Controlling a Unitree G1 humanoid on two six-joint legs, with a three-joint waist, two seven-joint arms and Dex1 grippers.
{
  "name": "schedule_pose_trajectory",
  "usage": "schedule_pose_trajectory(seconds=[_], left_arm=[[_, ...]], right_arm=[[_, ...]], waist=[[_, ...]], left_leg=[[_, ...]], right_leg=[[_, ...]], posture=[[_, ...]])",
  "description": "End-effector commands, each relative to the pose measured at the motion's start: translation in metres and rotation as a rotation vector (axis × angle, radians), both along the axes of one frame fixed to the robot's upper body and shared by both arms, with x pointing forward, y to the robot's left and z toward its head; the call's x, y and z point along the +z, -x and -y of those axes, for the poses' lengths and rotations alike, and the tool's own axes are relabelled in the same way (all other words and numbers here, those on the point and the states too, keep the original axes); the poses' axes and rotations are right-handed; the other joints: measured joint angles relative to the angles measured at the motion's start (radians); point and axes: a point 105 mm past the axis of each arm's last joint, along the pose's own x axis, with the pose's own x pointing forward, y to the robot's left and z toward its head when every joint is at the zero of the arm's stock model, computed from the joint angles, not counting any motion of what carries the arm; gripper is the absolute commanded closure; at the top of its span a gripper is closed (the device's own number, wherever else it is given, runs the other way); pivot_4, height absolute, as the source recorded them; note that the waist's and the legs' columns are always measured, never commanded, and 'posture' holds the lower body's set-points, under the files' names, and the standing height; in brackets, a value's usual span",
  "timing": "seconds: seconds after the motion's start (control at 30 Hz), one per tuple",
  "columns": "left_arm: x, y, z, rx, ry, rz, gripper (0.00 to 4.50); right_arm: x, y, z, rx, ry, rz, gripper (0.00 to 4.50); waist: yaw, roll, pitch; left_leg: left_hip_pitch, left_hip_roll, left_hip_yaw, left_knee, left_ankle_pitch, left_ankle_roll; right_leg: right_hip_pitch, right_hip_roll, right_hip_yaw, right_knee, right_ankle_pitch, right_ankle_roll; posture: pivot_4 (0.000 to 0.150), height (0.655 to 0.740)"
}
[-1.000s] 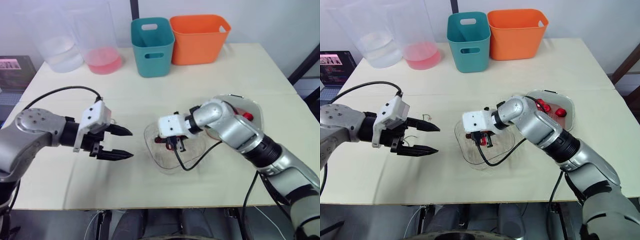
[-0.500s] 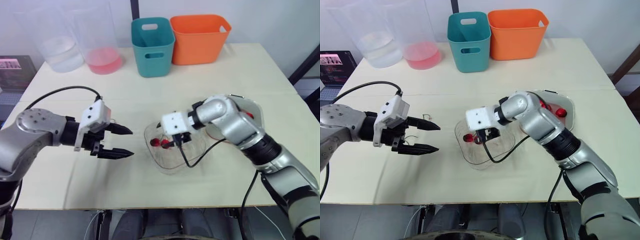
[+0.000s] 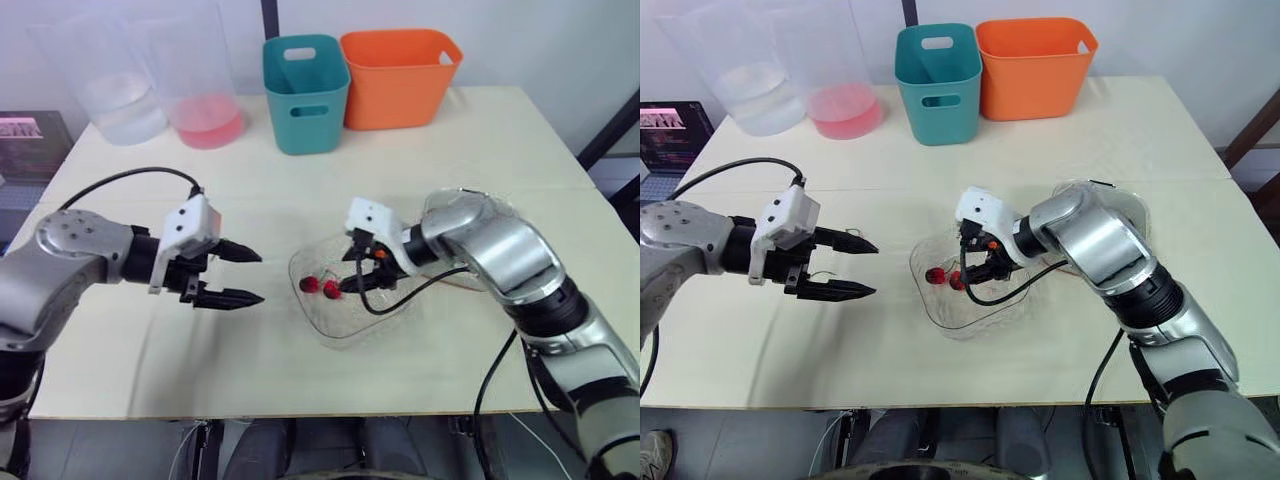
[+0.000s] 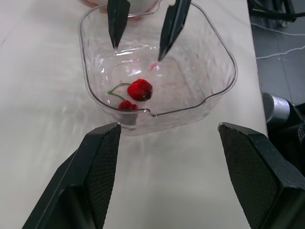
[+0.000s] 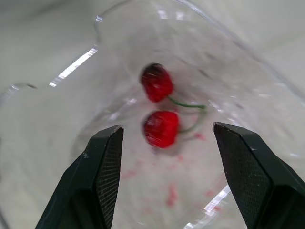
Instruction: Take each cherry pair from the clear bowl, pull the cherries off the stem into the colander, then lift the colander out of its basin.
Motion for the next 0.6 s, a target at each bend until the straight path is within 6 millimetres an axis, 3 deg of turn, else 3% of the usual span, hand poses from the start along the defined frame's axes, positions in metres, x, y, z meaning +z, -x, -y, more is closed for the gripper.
schedule_pose_trajectory(seconds=[0.03, 0.6], left_arm=[[0.008, -0.001, 0.001, -0.013, 0.000, 0.046, 1.04], [0.007, -0.002, 0.005, -0.012, 0.005, 0.058, 1.04]], right_arm=[[-0.006, 0.009, -0.009, 0.008, 0.019, 0.005, 1.29], [-0.034, -0.003, -0.016, -0.054, 0.106, 0.016, 1.29]], waist=[[0.000, 0.000, 0.000], [-0.001, 0.000, 0.000]], left_leg=[[0.000, 0.000, 0.000, 0.000, 0.000, 0.000], [0.000, 0.000, 0.000, 0.000, 0.000, -0.001]], right_leg=[[0.000, 0.000, 0.000, 0.000, 0.000, 0.000], [0.000, 0.000, 0.000, 0.000, 0.000, 0.000]], posture=[[0.150, 0.7400], [0.150, 0.7400]])
